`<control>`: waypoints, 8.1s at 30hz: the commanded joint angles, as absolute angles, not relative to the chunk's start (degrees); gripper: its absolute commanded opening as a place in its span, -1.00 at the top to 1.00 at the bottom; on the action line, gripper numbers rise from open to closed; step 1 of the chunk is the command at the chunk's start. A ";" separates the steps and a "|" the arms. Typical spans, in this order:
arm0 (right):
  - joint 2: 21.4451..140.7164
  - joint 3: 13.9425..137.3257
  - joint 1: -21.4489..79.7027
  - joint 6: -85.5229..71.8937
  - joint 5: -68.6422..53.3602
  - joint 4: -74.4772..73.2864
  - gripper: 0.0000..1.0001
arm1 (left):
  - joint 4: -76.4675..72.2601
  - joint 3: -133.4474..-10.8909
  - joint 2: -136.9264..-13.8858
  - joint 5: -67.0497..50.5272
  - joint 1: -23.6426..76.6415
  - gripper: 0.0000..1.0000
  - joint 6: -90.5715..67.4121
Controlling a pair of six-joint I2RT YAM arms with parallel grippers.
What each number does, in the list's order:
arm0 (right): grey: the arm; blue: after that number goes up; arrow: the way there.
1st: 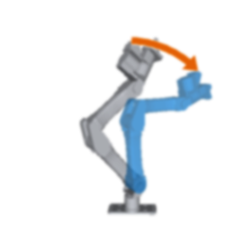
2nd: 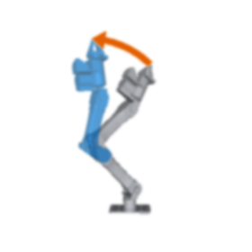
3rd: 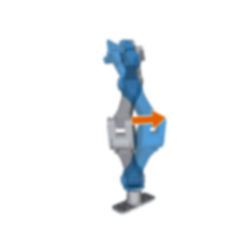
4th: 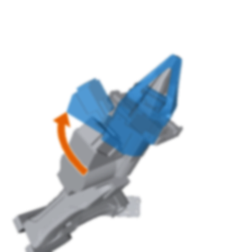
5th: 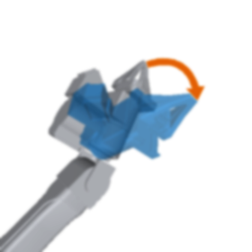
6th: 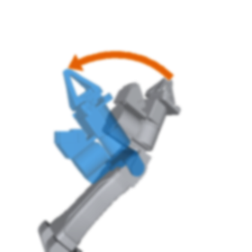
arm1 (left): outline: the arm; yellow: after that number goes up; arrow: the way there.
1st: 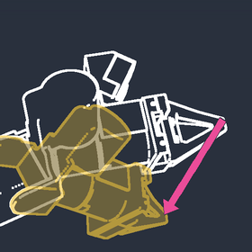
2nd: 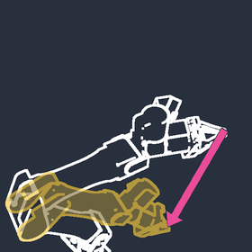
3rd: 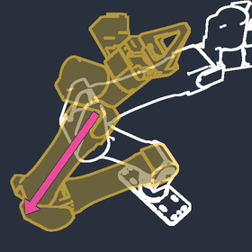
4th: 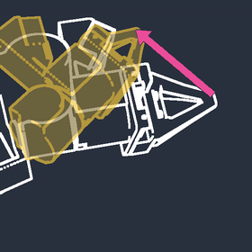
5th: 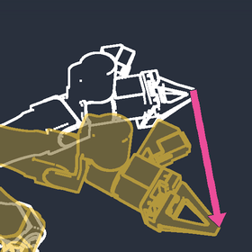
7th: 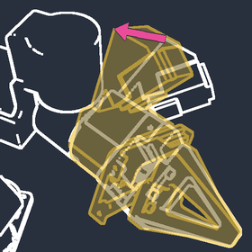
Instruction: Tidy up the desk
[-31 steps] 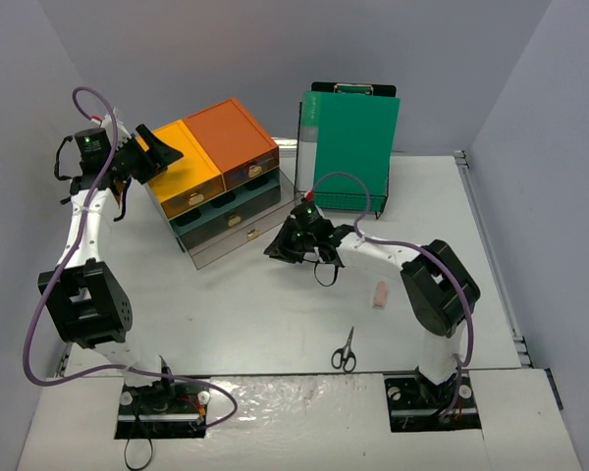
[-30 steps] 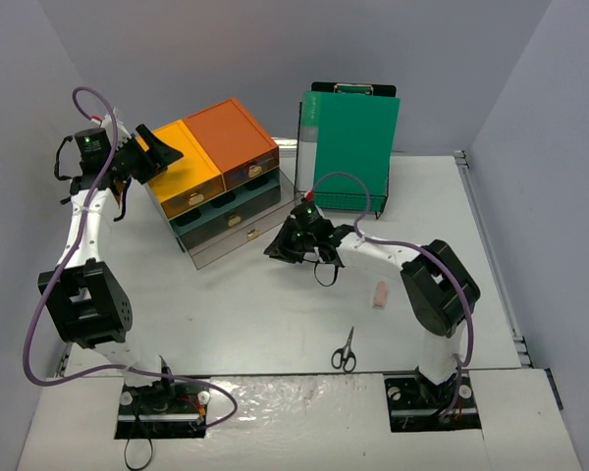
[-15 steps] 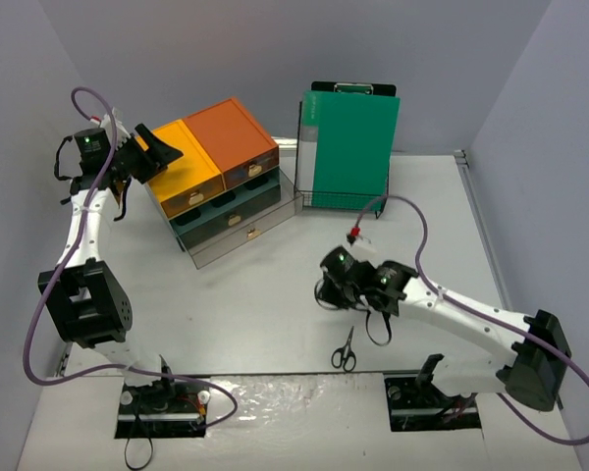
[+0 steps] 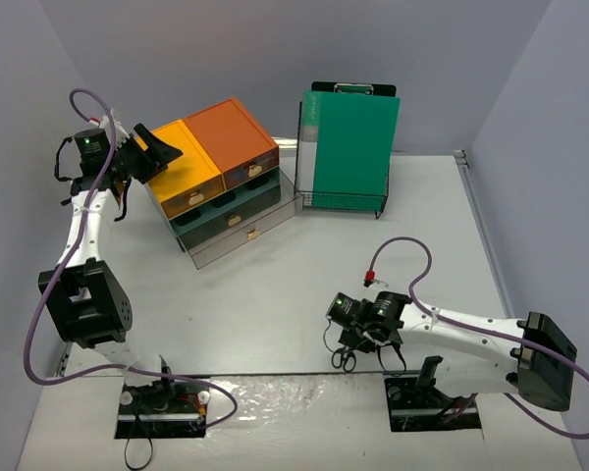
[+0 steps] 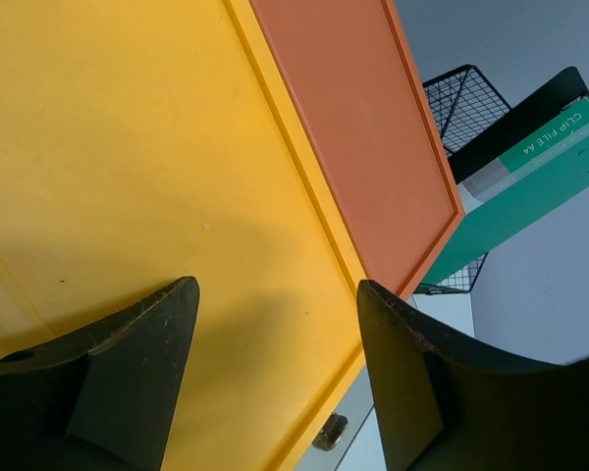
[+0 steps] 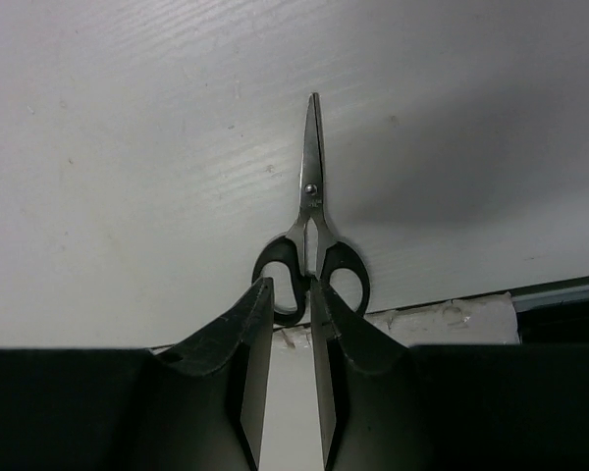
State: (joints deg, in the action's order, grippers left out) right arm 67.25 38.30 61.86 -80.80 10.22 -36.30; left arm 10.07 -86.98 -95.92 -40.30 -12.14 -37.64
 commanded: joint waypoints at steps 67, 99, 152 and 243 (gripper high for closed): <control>99.26 96.55 49.46 -48.92 4.20 -14.22 1.00 | 13.18 -84.99 -94.41 -39.46 -12.57 -0.25 -37.25; 119.75 104.76 44.24 -58.80 -7.12 -5.42 1.00 | 13.74 -86.66 -95.45 -39.38 -12.60 -0.26 -36.91; 123.18 108.02 44.16 -45.57 5.10 -15.91 0.13 | 15.29 -88.08 -96.70 -38.67 -12.66 -0.25 -35.68; 138.24 91.03 42.54 -85.74 -7.71 47.86 0.14 | 17.29 -87.89 -96.21 -37.79 -12.66 -0.24 -33.51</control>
State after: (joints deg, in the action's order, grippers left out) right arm 138.15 87.52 42.83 -84.72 -8.12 44.87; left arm 11.03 -87.20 -95.81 -40.07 -12.23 -35.04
